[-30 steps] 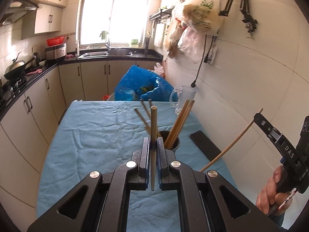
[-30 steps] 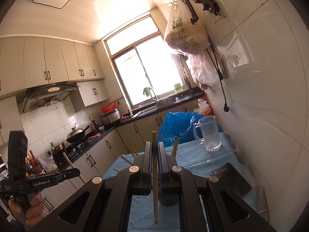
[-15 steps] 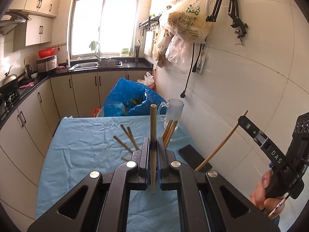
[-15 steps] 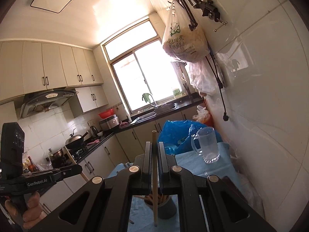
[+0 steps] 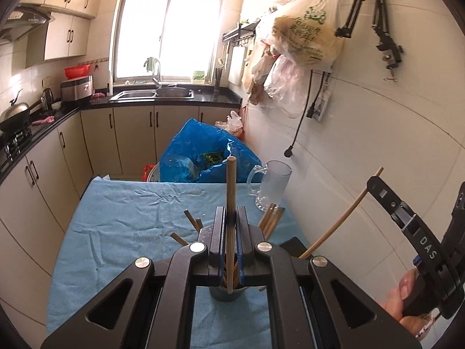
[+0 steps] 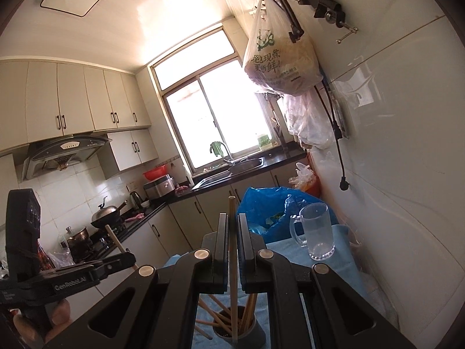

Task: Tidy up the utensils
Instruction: 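Bring both upright chopsticks over the black cup's rim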

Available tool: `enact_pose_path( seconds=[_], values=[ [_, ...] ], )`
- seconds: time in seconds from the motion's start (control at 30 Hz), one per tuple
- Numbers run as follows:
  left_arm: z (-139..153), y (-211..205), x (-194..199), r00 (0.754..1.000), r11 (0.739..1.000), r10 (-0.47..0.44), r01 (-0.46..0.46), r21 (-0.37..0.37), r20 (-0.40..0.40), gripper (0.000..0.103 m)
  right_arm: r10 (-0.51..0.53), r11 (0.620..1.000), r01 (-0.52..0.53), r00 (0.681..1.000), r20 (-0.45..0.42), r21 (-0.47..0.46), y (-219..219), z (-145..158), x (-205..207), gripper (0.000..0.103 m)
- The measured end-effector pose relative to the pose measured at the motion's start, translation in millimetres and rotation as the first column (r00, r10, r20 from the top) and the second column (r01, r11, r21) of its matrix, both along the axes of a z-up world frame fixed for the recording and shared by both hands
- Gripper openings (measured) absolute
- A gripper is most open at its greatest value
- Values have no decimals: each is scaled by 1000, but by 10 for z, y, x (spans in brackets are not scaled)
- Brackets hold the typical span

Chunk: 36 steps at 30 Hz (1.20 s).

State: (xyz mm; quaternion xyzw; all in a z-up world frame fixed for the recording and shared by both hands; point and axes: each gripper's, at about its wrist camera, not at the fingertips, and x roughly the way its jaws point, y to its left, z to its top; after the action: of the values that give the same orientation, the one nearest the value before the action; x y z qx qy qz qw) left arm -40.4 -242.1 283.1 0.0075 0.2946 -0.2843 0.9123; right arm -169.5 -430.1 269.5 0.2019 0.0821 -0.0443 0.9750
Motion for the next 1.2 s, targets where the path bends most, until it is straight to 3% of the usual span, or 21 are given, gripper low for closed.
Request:
enact_pose_path(
  seconds=[0.53,1.2],
  values=[
    [-432,-162,337,999,999,26,-24,41,-32,6,11,1000,-11,997,-82,9,-25,-262,542,6],
    [-643,-215,467,997,997,40,-35,74,-72,6,30,999,-25,983,-181,33,-29,-634,789,6]
  ],
)
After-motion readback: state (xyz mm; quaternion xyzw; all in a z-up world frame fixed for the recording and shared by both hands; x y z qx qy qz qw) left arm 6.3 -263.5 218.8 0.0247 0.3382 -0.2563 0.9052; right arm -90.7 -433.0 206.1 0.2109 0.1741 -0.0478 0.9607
